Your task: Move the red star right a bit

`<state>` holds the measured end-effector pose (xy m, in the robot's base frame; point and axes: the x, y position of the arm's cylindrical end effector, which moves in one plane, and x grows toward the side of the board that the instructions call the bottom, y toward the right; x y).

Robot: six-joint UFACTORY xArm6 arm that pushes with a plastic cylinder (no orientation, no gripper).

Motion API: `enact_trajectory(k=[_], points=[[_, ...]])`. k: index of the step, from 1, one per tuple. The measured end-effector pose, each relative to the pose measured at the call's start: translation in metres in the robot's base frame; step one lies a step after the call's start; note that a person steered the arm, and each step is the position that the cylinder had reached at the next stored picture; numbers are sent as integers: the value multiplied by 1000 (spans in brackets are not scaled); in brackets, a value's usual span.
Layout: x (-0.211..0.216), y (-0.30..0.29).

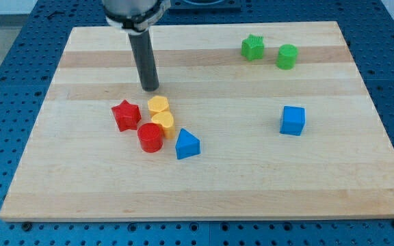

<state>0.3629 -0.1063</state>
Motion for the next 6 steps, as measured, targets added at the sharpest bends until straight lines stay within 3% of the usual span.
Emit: enact_trajectory(k=[1,2,3,4,5,6], points=[[-7,-4],[-16,-64],[-16,-65],[-1,-79],[78,-81],[82,-81]])
